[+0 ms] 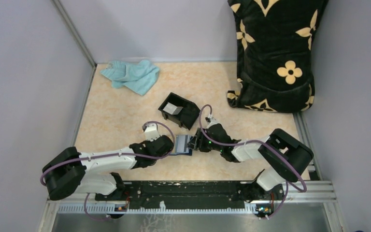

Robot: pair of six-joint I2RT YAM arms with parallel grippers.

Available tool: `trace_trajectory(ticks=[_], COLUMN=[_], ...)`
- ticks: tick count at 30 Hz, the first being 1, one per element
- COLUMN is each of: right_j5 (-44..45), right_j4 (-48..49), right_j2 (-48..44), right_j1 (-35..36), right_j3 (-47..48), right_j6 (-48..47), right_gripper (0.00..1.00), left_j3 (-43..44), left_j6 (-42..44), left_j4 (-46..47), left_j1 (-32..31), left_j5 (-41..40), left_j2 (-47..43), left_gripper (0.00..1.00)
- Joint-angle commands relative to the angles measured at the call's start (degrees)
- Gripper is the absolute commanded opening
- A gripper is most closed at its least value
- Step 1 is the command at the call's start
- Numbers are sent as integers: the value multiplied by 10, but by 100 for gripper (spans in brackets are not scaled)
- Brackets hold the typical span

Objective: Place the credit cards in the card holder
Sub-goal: Close the card holder at the center of the board.

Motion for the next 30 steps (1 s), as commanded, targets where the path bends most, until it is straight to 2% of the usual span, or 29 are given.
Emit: trace_trajectory(ticks=[1, 18, 30], right_j5=[-31, 15, 11], right_j4=[-3, -68, -67], right_j2=[-14, -106, -72], right_j1=[20, 41, 49], right_j3=[2, 47, 92], right_j6=[1, -21, -35], right_gripper=[47, 47, 47], left_j3=[-28, -23, -19], left_j6=[3, 15, 23], left_j4=[8, 37, 50], left_j1=[-2, -2, -2], left_j5=[59, 87, 102], left_j2=[30, 61, 76], left_gripper=[23, 21, 18])
